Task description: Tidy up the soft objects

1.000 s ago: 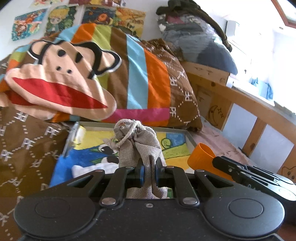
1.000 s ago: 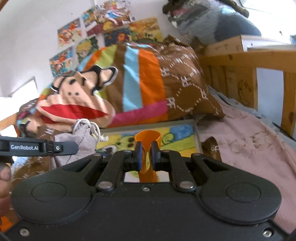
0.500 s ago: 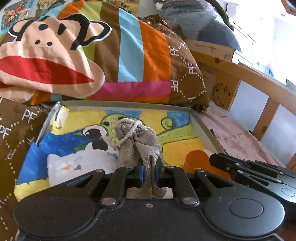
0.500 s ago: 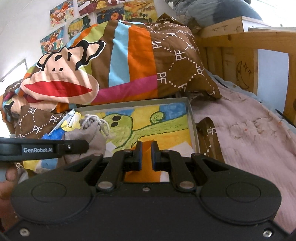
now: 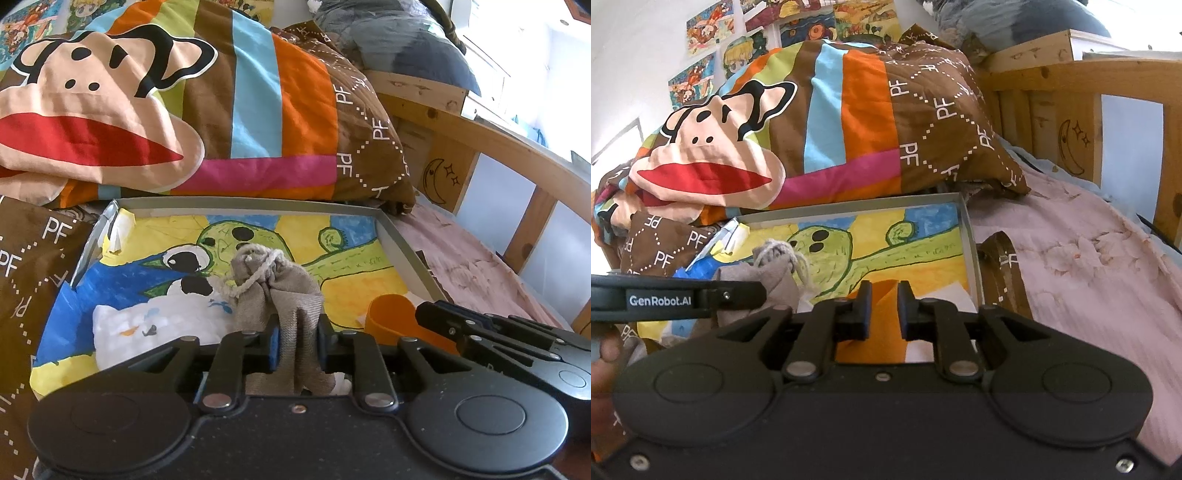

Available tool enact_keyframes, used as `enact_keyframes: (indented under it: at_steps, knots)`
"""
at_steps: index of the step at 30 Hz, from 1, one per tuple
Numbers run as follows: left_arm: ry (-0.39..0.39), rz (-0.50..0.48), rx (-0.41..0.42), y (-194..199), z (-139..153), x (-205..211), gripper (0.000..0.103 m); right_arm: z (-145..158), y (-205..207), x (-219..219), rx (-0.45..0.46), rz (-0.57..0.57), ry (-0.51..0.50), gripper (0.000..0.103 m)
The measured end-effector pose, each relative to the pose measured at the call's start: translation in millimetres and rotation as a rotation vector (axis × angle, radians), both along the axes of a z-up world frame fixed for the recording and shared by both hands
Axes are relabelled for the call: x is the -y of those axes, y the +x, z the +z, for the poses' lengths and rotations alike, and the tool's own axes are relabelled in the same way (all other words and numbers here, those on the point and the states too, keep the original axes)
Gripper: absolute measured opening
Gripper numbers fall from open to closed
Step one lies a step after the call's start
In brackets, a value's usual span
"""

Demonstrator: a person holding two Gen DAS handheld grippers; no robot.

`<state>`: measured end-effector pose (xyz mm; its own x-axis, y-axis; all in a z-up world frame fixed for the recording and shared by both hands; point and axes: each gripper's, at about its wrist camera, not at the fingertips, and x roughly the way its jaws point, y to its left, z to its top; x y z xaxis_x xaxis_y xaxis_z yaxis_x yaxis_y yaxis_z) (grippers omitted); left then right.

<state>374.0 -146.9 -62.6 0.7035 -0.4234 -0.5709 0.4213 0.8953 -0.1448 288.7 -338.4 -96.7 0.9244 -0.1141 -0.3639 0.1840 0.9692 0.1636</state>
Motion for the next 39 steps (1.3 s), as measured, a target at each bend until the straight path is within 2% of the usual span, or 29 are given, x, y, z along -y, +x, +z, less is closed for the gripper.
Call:
enact_keyframes:
  at_steps: [1, 5, 10, 12, 16, 18, 20, 26, 30, 39]
  knots:
    - [-0.002, 0.001, 0.000, 0, 1, -1, 0.024, 1, -1, 1, 0.002, 0.001, 0.002, 0.014]
    - [-0.029, 0.017, -0.004, 0, 7, -6, 0.029, 5, -5, 3, 0.019, -0.009, 0.006, 0.035]
    - [-0.048, 0.032, 0.009, -7, 21, -14, 0.039, 16, -15, 3, 0.055, -0.012, 0.005, 0.053]
    - [-0.050, 0.037, 0.017, -13, 28, -17, 0.042, 23, -22, 2, 0.076, -0.011, 0.004, 0.065]
    - [-0.069, 0.069, 0.053, -30, 42, -29, 0.058, 38, -41, -4, 0.122, -0.007, -0.009, 0.082]
    - [-0.073, 0.085, 0.087, -43, 49, -35, 0.065, 46, -56, -8, 0.145, -0.007, -0.018, 0.096]
    - [-0.078, 0.105, 0.123, -57, 56, -42, 0.073, 54, -73, -12, 0.172, -0.011, -0.032, 0.102]
    - [-0.079, 0.169, 0.244, -106, 74, -61, 0.097, 71, -117, -31, 0.240, -0.009, -0.044, 0.103]
    - [-0.074, 0.204, 0.308, -143, 82, -76, 0.102, 74, -150, -49, 0.257, -0.014, -0.064, 0.103]
    - [-0.062, 0.285, 0.382, -219, 82, -115, 0.102, 81, -219, -95, 0.277, -0.049, -0.088, 0.103]
